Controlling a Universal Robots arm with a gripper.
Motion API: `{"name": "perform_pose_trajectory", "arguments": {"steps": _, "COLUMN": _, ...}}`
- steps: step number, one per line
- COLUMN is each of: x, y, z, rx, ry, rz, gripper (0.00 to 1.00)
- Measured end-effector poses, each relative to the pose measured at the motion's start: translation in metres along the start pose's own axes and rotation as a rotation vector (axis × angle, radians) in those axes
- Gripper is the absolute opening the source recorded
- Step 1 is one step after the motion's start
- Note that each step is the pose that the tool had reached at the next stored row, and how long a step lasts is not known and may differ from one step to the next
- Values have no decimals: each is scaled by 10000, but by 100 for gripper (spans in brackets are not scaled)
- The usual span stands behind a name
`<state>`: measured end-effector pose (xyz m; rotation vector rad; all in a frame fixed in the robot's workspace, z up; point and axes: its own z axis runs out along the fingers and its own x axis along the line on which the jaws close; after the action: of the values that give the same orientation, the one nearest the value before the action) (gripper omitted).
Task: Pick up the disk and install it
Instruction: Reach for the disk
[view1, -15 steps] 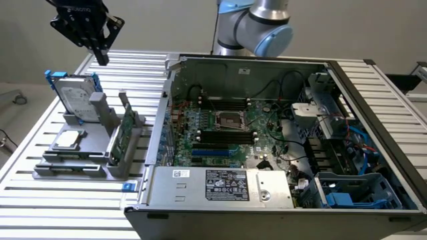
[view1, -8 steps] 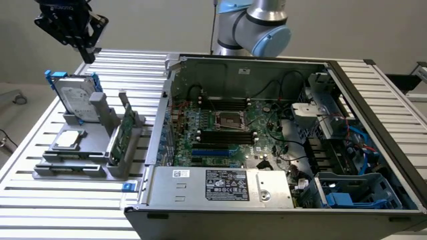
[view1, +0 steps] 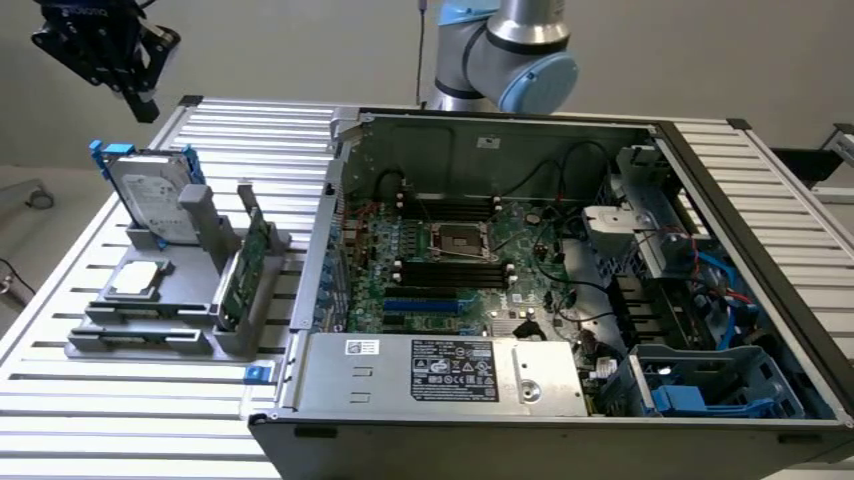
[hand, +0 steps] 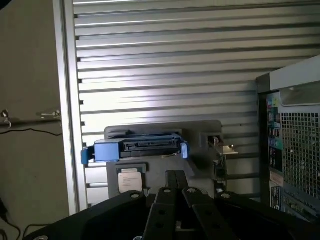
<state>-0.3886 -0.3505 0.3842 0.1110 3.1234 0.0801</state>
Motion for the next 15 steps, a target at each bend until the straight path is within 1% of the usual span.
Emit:
{"name": "perform_pose_trajectory", "arguments": {"steps": 10, "x": 456, "y": 51, "z": 13, "rx": 8, "ry": 113, "rz": 5, "gripper": 11}}
{"name": "perform_pose_trajectory", "arguments": {"steps": 11, "x": 487, "y": 54, "z": 14, "rx": 11, "ry": 143, "rz": 6, "gripper": 11}}
{"name": "perform_pose_trajectory", "arguments": {"steps": 12, "x": 496, "y": 53, "z": 15, "rx": 12, "ry": 193, "rz": -4, "gripper": 11}}
{"name": "perform_pose_trajectory", "arguments": {"steps": 13, "x": 496, "y": 53, "z": 15, "rx": 14, "ry": 206, "rz": -4, "gripper": 11}}
{"name": "perform_pose_trajectory", "arguments": {"steps": 15, "x": 497, "y": 53, "z": 14, "rx": 15, "ry": 208, "rz": -4, "gripper": 11}}
